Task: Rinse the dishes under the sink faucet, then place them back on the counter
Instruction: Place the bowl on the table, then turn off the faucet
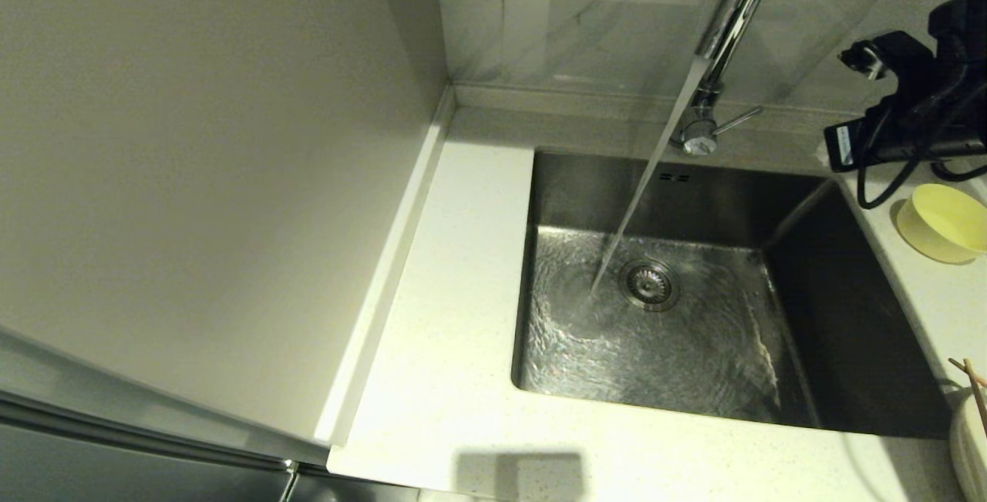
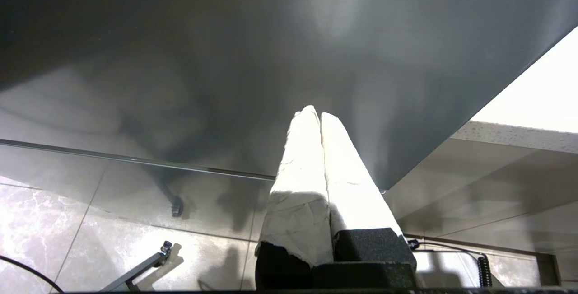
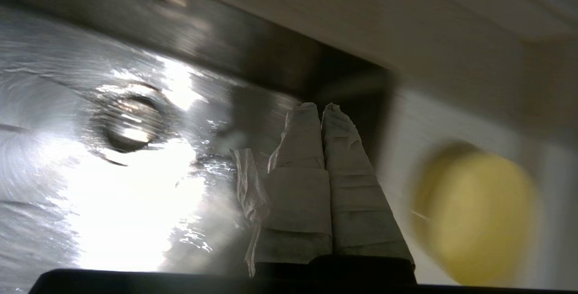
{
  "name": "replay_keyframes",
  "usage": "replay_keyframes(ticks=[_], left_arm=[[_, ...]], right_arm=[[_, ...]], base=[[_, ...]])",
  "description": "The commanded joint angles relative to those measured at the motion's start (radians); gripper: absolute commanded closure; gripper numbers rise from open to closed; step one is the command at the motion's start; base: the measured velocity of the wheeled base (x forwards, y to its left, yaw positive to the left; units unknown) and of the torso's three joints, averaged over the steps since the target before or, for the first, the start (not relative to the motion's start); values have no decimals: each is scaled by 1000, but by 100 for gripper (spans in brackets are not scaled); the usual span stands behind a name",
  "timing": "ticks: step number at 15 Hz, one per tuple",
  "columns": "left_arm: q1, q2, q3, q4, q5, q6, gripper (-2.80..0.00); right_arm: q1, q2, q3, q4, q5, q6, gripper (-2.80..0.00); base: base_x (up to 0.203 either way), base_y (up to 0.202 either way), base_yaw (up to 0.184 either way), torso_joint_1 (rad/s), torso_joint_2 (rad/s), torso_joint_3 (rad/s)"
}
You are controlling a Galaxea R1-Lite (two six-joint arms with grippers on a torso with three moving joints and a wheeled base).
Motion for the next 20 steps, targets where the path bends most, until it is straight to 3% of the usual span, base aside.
replay_keyframes(ticks=[1, 6, 10, 16, 20], left_arm=[[0, -2, 0, 0, 0, -1, 0], [0, -2, 0, 0, 0, -1, 0], [0, -2, 0, 0, 0, -1, 0], [0, -2, 0, 0, 0, -1, 0], [0, -2, 0, 0, 0, -1, 0]], right_arm=[[29, 100, -75, -1, 109, 119, 0], [45, 165, -144, 0, 344, 221, 0], [56, 204, -208, -17, 392, 261, 0], [77, 242, -211, -237, 393, 296, 0], [75, 245, -211, -264, 396, 345, 0]], base=[[0, 0, 0, 0, 0, 0], [0, 0, 0, 0, 0, 0], [0, 0, 0, 0, 0, 0], [0, 0, 0, 0, 0, 0], [0, 0, 0, 0, 0, 0]])
